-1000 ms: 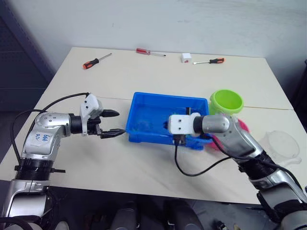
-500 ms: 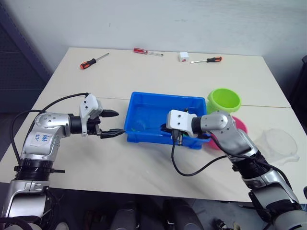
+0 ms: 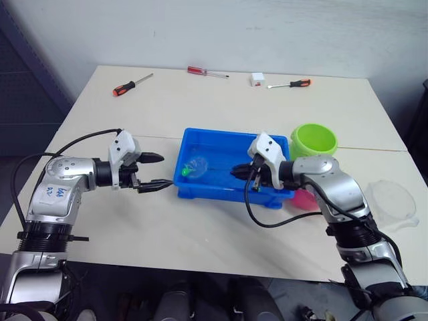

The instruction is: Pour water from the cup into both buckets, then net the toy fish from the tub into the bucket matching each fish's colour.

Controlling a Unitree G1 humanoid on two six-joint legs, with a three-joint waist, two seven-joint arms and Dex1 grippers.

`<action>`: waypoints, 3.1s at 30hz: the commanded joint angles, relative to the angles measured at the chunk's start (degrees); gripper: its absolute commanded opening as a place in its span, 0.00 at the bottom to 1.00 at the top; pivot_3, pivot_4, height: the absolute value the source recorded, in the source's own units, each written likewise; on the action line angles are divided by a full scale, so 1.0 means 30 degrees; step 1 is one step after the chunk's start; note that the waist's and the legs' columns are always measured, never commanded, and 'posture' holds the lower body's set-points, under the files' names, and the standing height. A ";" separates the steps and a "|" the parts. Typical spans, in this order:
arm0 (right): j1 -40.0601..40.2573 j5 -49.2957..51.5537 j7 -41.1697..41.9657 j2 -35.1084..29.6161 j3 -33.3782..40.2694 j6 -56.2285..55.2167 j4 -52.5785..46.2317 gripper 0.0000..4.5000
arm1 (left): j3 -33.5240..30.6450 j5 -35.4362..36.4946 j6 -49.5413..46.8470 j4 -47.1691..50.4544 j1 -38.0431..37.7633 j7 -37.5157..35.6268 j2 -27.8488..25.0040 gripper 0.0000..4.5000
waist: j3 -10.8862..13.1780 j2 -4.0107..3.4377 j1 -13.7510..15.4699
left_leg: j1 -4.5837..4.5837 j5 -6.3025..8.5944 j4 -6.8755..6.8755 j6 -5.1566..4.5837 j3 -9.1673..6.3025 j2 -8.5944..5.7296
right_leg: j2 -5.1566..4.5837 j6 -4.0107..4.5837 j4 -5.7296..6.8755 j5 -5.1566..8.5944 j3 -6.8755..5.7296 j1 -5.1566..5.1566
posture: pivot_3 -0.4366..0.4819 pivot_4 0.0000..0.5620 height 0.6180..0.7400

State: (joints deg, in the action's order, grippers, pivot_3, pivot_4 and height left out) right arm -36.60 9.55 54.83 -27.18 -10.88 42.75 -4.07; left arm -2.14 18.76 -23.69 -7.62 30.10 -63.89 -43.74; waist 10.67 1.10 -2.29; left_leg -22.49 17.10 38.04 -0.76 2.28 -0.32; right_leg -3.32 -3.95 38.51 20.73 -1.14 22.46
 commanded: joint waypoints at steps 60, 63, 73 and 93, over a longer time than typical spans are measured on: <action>1.0170 0.0527 -0.6032 -1.0807 1.1897 -0.3483 -0.3879 0.00 | 0.0540 0.1771 0.0335 -0.1790 0.5832 0.0500 0.6559 0.99 | -0.0001 -0.0001 0.0742 | -0.0077 -0.0015 0.0023 -0.0033 0.0008 -0.0011 | 0.0011 -0.0007 -0.0069 -0.0003 0.0000 0.0005 | 0.48 0.27 1.00; 1.1527 -0.3421 -0.6387 -1.2906 1.0468 -0.8711 -0.2641 0.00 | 0.0542 0.1756 0.0369 -0.1825 0.5812 0.0537 0.6471 0.99 | -0.0001 0.0000 0.0759 | -0.0081 -0.0015 0.0021 -0.0034 0.0011 -0.0013 | 0.0012 -0.0007 -0.0084 -0.0003 -0.0002 0.0004 | 0.48 0.27 1.00; 1.1371 -0.8837 -0.7547 -1.6223 0.9938 -1.6194 0.0355 0.00 | 0.1250 0.1032 0.1048 -0.2168 0.5695 0.0102 0.6159 0.99 | -0.0001 -0.0002 0.0703 | -0.0060 -0.0022 0.0030 -0.0021 0.0051 -0.0010 | 0.0027 -0.0007 -0.0140 -0.0003 0.0025 0.0005 | 0.48 0.27 1.00; 0.7778 -0.5713 -0.2056 -1.2559 0.4100 -1.7662 -0.1801 0.00 | 0.3453 -0.0713 0.0368 0.1283 0.1805 -0.0920 0.3847 0.99 | -0.0002 -0.0002 0.0668 | -0.0003 -0.0018 0.0031 -0.0026 0.0052 0.0001 | 0.0028 -0.0007 -0.0136 -0.0003 0.0043 -0.0035 | 0.48 0.27 1.00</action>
State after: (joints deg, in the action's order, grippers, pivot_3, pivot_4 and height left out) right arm -12.34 -7.03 48.09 -64.96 1.76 -9.53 -8.81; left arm 8.46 16.35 -22.24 -6.51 35.99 -66.94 -31.53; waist 10.66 1.09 -0.28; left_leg -22.49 17.04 38.15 -0.84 2.43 -0.32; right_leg -3.23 -3.97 38.12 20.72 -1.01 22.36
